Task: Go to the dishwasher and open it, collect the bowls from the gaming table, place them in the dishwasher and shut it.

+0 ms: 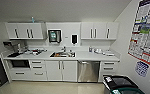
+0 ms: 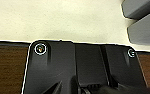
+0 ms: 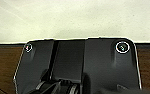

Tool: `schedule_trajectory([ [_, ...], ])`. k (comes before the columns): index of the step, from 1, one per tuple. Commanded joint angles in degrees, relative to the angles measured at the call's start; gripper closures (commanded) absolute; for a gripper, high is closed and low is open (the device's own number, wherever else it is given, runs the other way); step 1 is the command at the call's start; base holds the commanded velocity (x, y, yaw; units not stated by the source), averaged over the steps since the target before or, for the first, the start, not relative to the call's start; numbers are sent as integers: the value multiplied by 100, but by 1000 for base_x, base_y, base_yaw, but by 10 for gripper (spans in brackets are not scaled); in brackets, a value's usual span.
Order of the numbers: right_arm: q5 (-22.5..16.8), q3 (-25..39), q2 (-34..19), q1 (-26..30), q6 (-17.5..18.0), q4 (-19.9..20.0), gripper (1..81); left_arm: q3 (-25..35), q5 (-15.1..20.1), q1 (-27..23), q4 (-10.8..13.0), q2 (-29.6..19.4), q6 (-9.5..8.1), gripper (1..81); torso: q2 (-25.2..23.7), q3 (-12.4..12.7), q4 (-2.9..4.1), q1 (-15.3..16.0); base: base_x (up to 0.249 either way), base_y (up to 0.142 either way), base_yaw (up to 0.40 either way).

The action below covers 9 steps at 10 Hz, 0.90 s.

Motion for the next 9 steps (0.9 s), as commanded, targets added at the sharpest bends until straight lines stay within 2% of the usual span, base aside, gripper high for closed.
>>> schedule_trajectory([
  [1,-252,15,11,367,14,25,10,0,250,-363,9,26,33,10,0,0,0,0,89,61,0],
  [4,-252,-3,2,367,14,25,10,0,250,-363,9,26,33,10,0,0,0,0,90,61,0],
  [9,-252,32,20,367,-4,25,10,0,250,-363,9,35,33,10,-2,2,0,-7,102,0,0],
])
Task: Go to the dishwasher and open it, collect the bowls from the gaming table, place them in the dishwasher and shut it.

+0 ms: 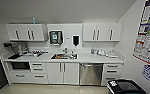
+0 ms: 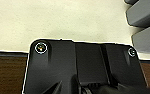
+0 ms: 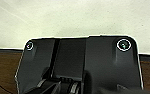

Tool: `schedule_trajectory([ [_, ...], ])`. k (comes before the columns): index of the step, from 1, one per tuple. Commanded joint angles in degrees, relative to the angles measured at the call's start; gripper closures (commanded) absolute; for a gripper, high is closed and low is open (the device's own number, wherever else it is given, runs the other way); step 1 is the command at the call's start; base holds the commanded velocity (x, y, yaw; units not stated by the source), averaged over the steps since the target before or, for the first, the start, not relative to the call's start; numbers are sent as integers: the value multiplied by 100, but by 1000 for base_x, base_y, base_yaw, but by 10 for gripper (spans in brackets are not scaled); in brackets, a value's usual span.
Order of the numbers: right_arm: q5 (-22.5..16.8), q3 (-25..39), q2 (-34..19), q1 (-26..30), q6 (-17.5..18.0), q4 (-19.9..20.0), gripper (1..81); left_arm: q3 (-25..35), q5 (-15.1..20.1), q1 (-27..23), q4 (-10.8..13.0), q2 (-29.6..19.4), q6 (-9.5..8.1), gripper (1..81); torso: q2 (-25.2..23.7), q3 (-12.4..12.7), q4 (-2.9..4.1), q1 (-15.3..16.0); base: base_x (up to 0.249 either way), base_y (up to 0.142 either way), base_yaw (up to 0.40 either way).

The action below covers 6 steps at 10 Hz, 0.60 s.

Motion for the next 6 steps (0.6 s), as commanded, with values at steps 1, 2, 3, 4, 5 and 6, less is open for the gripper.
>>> schedule_trajectory([
  [1,-236,2,15,419,-1,17,10,9,236,-385,18,36,33,10,2,0,0,7,108,0,0],
  [2,-237,2,15,419,-1,17,10,9,236,-385,27,45,33,10,0,0,0,7,109,0,0],
  [3,-228,2,15,419,-1,17,10,9,236,-385,35,45,33,10,7,-2,0,13,109,0,0],
  [4,-237,2,24,419,-1,17,10,9,236,-385,35,45,33,10,7,-2,0,13,110,0,0],
  [5,-228,2,24,419,-1,25,10,9,236,-377,35,45,33,10,11,-5,0,17,109,0,0],
  [6,-237,2,24,419,-1,25,10,9,236,-385,35,36,33,10,9,-2,0,10,109,0,0],
])
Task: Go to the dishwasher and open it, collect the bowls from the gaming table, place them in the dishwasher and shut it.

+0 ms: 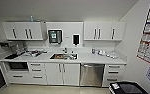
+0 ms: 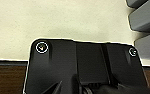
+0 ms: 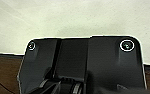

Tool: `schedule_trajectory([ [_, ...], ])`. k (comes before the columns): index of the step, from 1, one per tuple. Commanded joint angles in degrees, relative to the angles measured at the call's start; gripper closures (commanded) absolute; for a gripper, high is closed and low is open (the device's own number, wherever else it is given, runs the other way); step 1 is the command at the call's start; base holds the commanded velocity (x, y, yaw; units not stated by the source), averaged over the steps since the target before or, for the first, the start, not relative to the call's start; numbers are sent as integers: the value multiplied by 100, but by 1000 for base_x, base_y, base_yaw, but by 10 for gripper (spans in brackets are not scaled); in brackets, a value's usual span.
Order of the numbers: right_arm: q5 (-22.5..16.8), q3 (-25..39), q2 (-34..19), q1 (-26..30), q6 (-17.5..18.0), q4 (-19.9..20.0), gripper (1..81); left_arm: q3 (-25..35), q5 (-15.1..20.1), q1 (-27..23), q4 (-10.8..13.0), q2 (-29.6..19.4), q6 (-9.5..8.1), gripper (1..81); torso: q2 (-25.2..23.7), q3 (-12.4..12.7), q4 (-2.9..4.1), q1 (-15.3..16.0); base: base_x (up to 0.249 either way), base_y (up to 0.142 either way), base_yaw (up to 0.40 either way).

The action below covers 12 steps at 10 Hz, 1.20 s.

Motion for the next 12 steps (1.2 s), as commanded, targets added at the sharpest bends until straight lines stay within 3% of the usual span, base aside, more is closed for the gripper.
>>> schedule_trajectory([
  [1,-216,-21,10,394,10,14,10,26,233,-396,27,19,36,10,0,0,0,0,110,0,0],
  [12,-216,-38,-7,402,27,15,10,26,233,-413,9,-25,27,10,0,0,0,0,110,0,0],
])
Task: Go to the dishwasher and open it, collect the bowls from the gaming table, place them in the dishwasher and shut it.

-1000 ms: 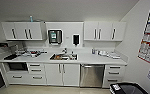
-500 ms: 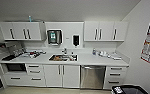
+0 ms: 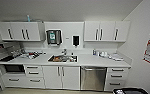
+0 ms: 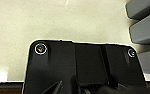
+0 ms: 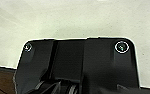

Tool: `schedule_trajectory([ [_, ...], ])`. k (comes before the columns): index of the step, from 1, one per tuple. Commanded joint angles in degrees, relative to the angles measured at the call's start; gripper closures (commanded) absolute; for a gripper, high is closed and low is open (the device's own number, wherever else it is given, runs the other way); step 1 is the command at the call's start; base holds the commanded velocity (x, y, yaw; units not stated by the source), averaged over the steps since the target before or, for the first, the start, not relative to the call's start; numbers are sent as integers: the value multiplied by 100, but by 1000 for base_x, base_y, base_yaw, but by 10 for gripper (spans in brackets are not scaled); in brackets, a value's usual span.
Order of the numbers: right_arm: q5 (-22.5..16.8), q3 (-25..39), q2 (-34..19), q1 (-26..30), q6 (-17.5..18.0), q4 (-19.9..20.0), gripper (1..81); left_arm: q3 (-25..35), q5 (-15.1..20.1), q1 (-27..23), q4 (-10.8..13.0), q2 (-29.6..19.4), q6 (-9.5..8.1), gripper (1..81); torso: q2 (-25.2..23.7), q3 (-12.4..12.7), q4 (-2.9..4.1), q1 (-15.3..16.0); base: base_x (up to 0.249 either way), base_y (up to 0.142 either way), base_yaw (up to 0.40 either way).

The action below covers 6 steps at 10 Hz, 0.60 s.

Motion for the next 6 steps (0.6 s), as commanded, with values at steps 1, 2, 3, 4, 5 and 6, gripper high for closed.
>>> schedule_trajectory([
  [1,-239,1,2,350,20,21,10,-7,250,-390,0,-16,24,10,0,0,0,0,111,0,0],
  [2,-239,1,2,340,20,12,10,-7,241,-390,-9,-16,24,10,0,0,0,0,110,0,0],
  [3,-239,1,2,340,20,21,10,-7,250,-390,-9,-16,24,10,0,0,0,0,111,0,0],
  [4,-239,18,2,340,20,21,10,-7,250,-381,0,-16,24,10,0,0,0,0,110,0,0],
  [5,-239,27,11,358,20,12,10,-7,250,-390,0,-16,24,10,0,0,0,2,110,0,0],
  [6,-239,36,46,367,11,12,10,-7,250,-390,0,-16,24,10,0,0,0,0,110,0,0],
])
